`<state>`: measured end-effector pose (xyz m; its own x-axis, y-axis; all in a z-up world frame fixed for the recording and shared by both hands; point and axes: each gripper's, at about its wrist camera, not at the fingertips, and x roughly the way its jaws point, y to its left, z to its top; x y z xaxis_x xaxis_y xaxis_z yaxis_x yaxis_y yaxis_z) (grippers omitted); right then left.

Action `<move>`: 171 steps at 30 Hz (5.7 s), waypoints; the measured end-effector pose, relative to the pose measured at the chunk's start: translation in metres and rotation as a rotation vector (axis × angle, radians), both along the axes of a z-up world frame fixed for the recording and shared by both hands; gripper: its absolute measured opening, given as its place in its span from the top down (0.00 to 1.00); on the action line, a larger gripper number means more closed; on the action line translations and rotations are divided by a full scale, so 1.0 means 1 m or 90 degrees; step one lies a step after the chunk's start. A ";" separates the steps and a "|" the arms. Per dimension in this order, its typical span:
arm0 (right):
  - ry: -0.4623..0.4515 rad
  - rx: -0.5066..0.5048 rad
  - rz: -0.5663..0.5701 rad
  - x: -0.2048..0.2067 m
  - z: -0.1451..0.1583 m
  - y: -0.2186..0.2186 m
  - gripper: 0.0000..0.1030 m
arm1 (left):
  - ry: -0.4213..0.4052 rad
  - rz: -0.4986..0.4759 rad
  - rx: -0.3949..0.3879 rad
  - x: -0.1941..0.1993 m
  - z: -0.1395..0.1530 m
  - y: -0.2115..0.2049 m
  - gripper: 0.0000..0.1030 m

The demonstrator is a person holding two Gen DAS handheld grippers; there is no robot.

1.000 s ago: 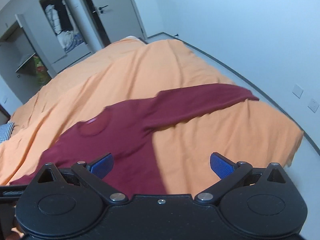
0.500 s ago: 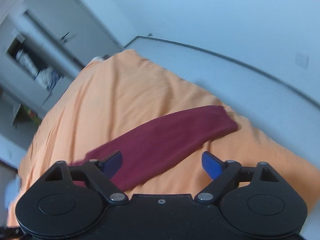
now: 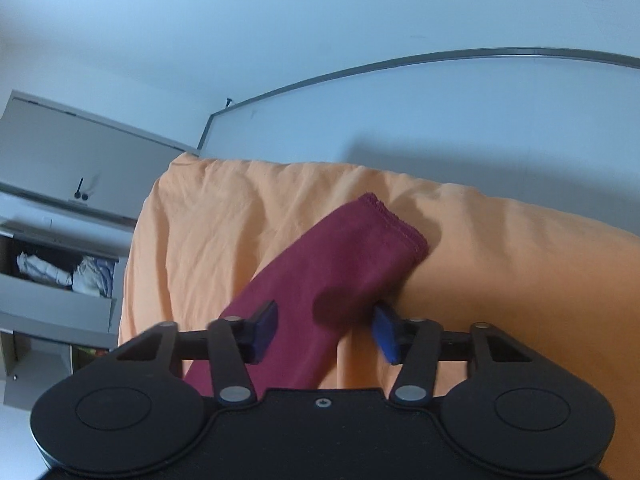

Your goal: Fold small clothes

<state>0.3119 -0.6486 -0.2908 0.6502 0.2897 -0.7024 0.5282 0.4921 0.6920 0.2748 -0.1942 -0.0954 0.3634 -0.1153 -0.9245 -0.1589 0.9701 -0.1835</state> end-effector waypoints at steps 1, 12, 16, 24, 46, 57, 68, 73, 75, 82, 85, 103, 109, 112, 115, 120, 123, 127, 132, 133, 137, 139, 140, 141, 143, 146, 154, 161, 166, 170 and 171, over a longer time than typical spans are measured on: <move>0.004 -0.001 -0.006 0.002 -0.003 -0.001 0.68 | 0.002 0.005 0.000 -0.001 -0.001 0.003 0.00; -0.072 -0.193 0.098 0.018 0.077 0.053 0.94 | -0.009 0.070 -0.022 -0.020 -0.010 0.082 0.00; -0.159 -0.261 0.210 0.019 0.135 0.125 0.94 | -0.017 0.091 -0.045 -0.027 -0.016 0.130 0.00; -0.243 -0.232 0.448 0.014 0.159 0.333 0.94 | -0.030 0.147 -0.065 -0.051 -0.022 0.246 0.00; -0.196 -0.243 0.737 -0.052 0.100 0.486 0.45 | -0.011 0.193 -0.142 -0.046 -0.092 0.314 0.03; -0.138 -0.267 0.608 -0.036 0.114 0.360 0.43 | 0.011 0.189 -0.111 -0.016 -0.123 0.287 0.13; -0.128 -0.273 0.562 -0.028 0.111 0.345 0.43 | -0.006 0.178 -0.101 -0.009 -0.120 0.296 0.69; -0.126 -0.274 0.560 -0.025 0.109 0.348 0.43 | -0.011 0.183 -0.090 -0.014 -0.112 0.303 0.92; -0.125 -0.275 0.559 -0.024 0.109 0.348 0.43 | -0.024 0.190 -0.089 -0.018 -0.105 0.307 0.93; -0.119 -0.276 0.545 -0.016 0.107 0.346 0.43 | -0.039 0.221 -0.107 -0.031 -0.095 0.328 0.95; -0.115 -0.274 0.538 -0.012 0.106 0.345 0.43 | -0.018 0.211 -0.123 -0.028 -0.101 0.329 0.95; -0.112 -0.275 0.532 -0.010 0.106 0.343 0.40 | -0.039 0.236 -0.177 -0.031 -0.091 0.325 0.55; -0.115 -0.275 0.535 -0.009 0.104 0.344 0.39 | -0.050 0.213 -0.185 -0.028 -0.089 0.317 0.52; -0.113 -0.274 0.538 -0.008 0.103 0.344 0.39 | -0.017 0.207 -0.148 -0.022 -0.099 0.315 0.52; -0.113 -0.273 0.538 -0.008 0.102 0.344 0.39 | 0.000 0.208 -0.145 -0.019 -0.110 0.317 0.52; -0.114 -0.272 0.542 -0.007 0.102 0.344 0.39 | -0.001 0.210 -0.157 -0.018 -0.119 0.320 0.53; -0.113 -0.272 0.544 -0.005 0.102 0.344 0.39 | -0.002 0.193 -0.139 -0.017 -0.119 0.315 0.76; -0.114 -0.272 0.543 -0.004 0.102 0.344 0.39 | -0.014 0.172 -0.136 -0.018 -0.114 0.309 0.93; -0.115 -0.272 0.543 -0.003 0.102 0.344 0.39 | -0.035 0.184 -0.114 -0.023 -0.104 0.309 0.97; -0.116 -0.274 0.543 -0.002 0.102 0.343 0.39 | -0.043 0.196 -0.110 -0.025 -0.100 0.313 0.97; -0.118 -0.278 0.530 0.007 0.099 0.337 0.39 | -0.063 0.263 -0.087 -0.037 -0.087 0.342 0.98; -0.117 -0.275 0.519 0.016 0.095 0.333 0.39 | -0.056 0.279 -0.071 -0.039 -0.087 0.355 0.98; -0.116 -0.273 0.515 0.022 0.091 0.331 0.39 | -0.051 0.283 -0.064 -0.039 -0.088 0.360 0.98; -0.115 -0.270 0.513 0.028 0.087 0.330 0.39 | -0.047 0.288 -0.056 -0.040 -0.089 0.365 0.98; -0.105 -0.254 0.508 0.042 0.077 0.329 0.40 | -0.041 0.295 -0.048 -0.040 -0.092 0.371 0.98; -0.087 -0.211 0.499 0.064 0.061 0.329 0.45 | -0.038 0.295 -0.024 -0.041 -0.094 0.377 0.97; -0.072 -0.173 0.517 0.097 0.037 0.348 0.50 | -0.026 0.322 -0.001 -0.045 -0.101 0.394 0.97; -0.052 -0.137 0.519 0.107 0.023 0.356 0.95 | -0.005 0.352 -0.002 -0.048 -0.114 0.405 0.97; -0.033 -0.149 0.477 0.102 0.022 0.355 0.85 | 0.005 0.345 0.004 -0.044 -0.117 0.401 0.97; -0.039 -0.083 0.482 0.077 0.029 0.338 0.58 | 0.004 0.343 -0.003 -0.044 -0.117 0.402 0.96; -0.037 -0.075 0.487 0.068 0.030 0.332 0.57 | 0.003 0.341 -0.004 -0.045 -0.117 0.402 0.96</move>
